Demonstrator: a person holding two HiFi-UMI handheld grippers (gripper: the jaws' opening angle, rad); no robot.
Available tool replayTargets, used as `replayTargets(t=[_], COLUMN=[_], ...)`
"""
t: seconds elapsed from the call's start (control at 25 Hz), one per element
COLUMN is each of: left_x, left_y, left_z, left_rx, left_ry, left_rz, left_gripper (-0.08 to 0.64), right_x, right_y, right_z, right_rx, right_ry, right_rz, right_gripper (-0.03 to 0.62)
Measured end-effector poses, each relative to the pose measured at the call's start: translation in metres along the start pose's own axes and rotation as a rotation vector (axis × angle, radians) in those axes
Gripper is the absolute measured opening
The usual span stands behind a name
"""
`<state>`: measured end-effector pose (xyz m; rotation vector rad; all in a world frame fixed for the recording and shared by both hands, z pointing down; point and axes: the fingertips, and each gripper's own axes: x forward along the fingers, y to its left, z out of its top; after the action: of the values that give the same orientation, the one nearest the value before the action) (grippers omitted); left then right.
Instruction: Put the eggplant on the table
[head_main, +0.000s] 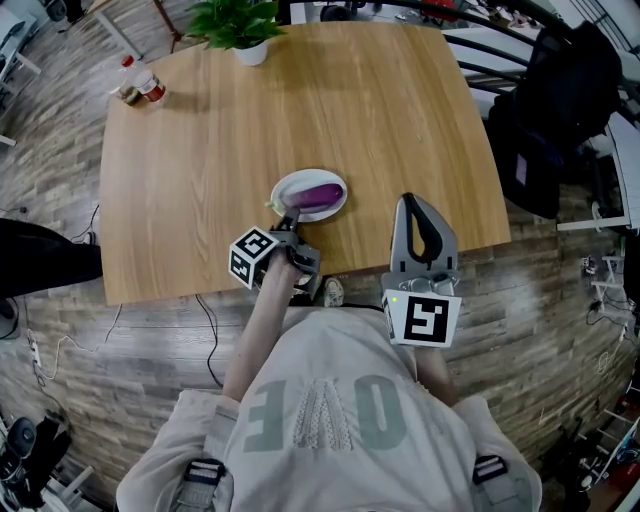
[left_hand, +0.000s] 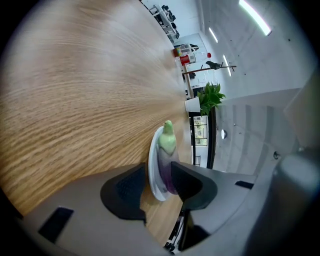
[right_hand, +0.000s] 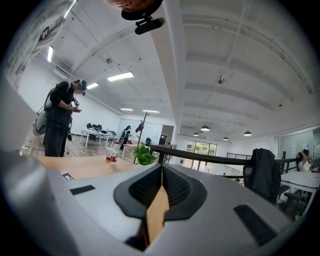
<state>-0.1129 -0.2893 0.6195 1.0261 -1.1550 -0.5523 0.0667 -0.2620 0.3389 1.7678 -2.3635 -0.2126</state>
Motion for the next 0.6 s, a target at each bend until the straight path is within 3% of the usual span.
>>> replayTargets(t=[0.24, 0.32, 0.4, 0.52, 0.6], left_x=[-0.013, -0.023, -0.036, -0.063, -0.091], left_y=[-0.015, -0.026, -0.048, -0.109, -0.166], left_z=[0.007, 0.013, 0.026, 0.056, 0.073], left_rx=[0.000, -0.002, 0.044, 0.232, 0.468], left_ry=[-0.077, -0.120, -0.183, -0.339, -0.496], left_rz=[0.049, 0.035, 0.004, -0.100, -0.191], left_gripper=[0.316, 0.349, 0.357, 0.359, 0.365], right_x=[0.000, -0.001, -0.001, 0.000, 0.004], right_y=[0.001, 0.001, 0.002, 0.001, 0.006], right_z=[0.009, 0.013, 0.018, 0.017, 0.017], right_rx=[0.015, 0.024, 0.044, 0.065, 0.105], right_ry=[-0.024, -0.037, -0.056, -0.056, -0.063], right_rz=[0.007, 0.012, 0.013, 0.019, 0.033], right_gripper=[0.020, 0.020, 0.020, 0.020, 0.020])
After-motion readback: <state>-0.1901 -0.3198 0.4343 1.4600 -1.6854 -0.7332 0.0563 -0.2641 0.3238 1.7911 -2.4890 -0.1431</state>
